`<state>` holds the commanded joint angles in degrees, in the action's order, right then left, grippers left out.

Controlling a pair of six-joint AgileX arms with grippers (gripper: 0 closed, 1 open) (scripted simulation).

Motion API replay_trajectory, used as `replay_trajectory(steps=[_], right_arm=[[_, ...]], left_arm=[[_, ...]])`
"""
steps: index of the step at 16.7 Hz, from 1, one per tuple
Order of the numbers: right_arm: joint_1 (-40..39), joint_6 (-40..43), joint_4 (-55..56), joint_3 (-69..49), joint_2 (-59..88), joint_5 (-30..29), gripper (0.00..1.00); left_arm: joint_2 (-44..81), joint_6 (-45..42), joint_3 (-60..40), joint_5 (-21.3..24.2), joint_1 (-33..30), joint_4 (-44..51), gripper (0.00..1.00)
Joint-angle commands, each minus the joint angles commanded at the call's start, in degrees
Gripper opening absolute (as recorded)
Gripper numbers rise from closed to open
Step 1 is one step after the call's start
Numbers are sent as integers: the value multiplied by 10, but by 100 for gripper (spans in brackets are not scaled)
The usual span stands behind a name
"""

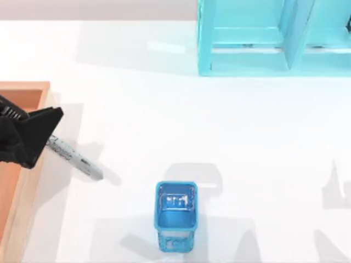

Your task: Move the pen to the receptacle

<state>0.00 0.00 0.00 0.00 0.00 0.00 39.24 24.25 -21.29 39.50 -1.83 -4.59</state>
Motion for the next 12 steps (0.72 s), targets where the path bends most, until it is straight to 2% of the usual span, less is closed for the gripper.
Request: replay_trajectory(steps=[3, 6, 12], right_arm=[[0, 0, 0, 0, 0, 0, 100], [0, 0, 0, 0, 0, 0, 100], [0, 0, 0, 0, 0, 0, 100]], left_arm=[[39, -47, -22, 19, 18, 44, 0], [102, -139, -74, 49, 55, 121, 0], [265, -436, -242, 113, 163, 346, 0]])
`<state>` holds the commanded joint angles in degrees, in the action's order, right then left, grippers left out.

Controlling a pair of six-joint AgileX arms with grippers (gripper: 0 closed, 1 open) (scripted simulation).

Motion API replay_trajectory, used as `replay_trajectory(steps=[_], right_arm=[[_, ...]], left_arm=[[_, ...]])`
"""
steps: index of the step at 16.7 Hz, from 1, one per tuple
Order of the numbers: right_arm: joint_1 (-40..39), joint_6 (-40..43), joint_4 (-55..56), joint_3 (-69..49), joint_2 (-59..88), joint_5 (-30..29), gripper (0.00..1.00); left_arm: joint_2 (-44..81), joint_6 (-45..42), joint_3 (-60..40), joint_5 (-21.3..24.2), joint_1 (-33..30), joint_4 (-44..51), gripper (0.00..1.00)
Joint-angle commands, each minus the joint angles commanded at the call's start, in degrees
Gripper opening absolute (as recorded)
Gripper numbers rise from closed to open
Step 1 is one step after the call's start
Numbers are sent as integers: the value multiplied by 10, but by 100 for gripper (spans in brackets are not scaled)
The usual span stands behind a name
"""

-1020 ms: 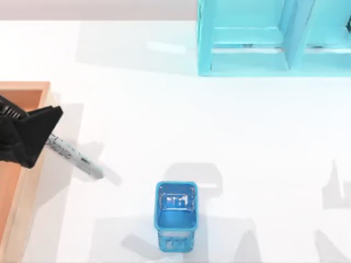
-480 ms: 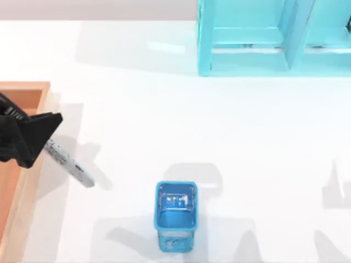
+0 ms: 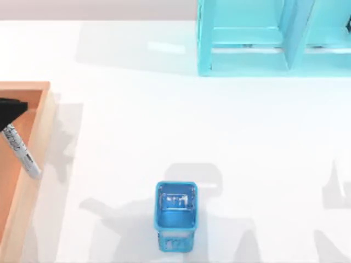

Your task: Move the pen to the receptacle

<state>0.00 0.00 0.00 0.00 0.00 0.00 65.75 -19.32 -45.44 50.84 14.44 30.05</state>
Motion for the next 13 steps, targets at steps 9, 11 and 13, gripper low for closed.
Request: replay_trajectory(steps=[9, 11, 13], right_arm=[[0, 0, 0, 0, 0, 0, 100], [0, 0, 0, 0, 0, 0, 100], [0, 0, 0, 0, 0, 0, 100]], left_arm=[[253, -589, -280, 72, 157, 398, 0], [298, -710, -329, 82, 183, 478, 0], [336, -815, -370, 89, 203, 548, 0]])
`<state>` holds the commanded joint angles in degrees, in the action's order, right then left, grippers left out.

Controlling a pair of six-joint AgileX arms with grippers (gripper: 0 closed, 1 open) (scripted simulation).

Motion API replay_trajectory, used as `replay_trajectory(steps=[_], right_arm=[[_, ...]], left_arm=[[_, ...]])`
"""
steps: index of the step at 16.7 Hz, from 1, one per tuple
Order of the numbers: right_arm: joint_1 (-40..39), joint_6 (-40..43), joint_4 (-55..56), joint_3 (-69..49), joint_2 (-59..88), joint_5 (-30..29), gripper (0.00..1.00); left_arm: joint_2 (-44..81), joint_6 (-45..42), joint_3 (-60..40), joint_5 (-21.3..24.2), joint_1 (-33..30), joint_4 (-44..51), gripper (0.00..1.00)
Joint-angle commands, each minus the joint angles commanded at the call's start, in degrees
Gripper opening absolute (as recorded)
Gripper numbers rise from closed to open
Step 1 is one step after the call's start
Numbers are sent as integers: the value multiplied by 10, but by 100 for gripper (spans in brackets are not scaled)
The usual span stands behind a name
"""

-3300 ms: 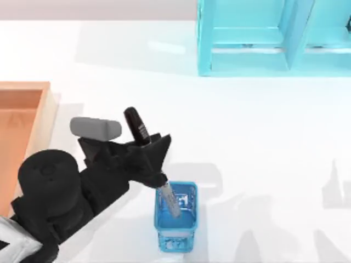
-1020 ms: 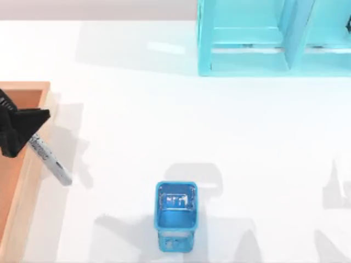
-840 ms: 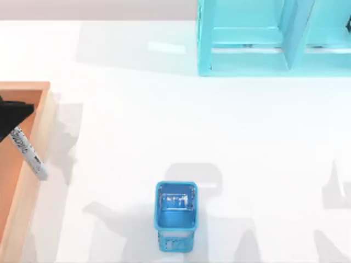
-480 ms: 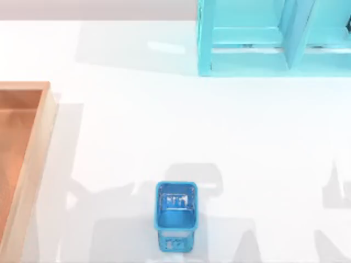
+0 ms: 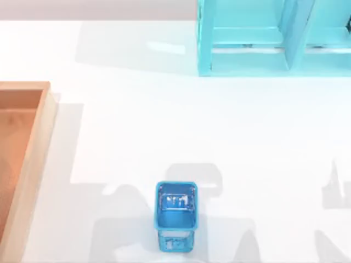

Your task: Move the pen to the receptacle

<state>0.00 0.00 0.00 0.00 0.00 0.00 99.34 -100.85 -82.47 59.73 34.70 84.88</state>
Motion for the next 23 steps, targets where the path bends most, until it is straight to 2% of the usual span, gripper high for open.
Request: replay_trajectory(steps=[4, 7, 15, 23], right_arm=[[0, 0, 0, 0, 0, 0, 100], [0, 0, 0, 0, 0, 0, 100], [0, 0, 0, 0, 0, 0, 100], [0, 0, 0, 0, 0, 0, 100]], left_arm=[[50, -142, -52, 6, 23, 106, 0], [64, -184, -67, 7, 29, 141, 0], [63, -176, -54, 1, 19, 126, 0], [51, -102, 42, 25, -14, -23, 0]])
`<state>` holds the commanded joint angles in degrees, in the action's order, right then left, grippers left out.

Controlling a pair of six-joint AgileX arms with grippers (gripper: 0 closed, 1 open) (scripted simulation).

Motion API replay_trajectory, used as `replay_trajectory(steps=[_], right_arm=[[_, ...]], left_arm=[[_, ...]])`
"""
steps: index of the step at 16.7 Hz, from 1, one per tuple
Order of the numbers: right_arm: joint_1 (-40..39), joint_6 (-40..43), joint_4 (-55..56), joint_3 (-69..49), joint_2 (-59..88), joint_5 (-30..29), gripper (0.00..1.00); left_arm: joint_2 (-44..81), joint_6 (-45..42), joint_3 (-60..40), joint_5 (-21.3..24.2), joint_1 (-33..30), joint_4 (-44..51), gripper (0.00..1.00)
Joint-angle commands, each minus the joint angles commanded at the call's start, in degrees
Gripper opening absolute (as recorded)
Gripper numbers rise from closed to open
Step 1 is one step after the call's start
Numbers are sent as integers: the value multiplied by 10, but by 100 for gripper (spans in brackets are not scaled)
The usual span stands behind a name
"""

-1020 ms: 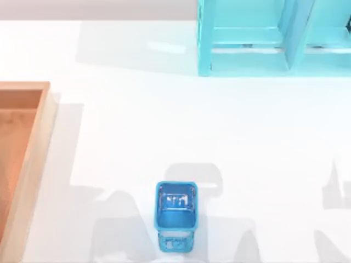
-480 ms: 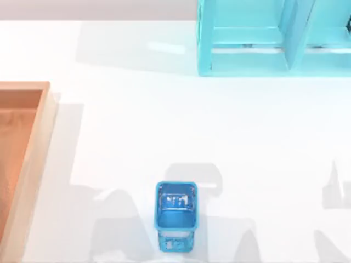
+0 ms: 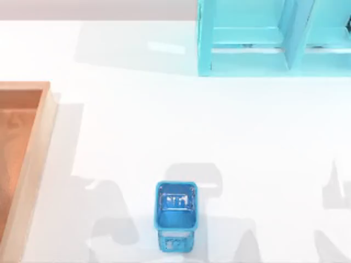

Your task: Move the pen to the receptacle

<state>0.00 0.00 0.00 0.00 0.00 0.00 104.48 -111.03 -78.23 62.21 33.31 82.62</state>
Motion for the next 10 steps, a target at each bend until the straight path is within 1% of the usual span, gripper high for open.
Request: replay_trajectory(steps=[4, 8, 10], right_arm=[[0, 0, 0, 0, 0, 0, 100], [0, 0, 0, 0, 0, 0, 100], [0, 0, 0, 0, 0, 0, 100]], left_arm=[[-5, 23, 31, 3, -13, -52, 0], [-5, 24, 32, 3, -14, -55, 0], [-5, 24, 32, 3, -14, -55, 15]])
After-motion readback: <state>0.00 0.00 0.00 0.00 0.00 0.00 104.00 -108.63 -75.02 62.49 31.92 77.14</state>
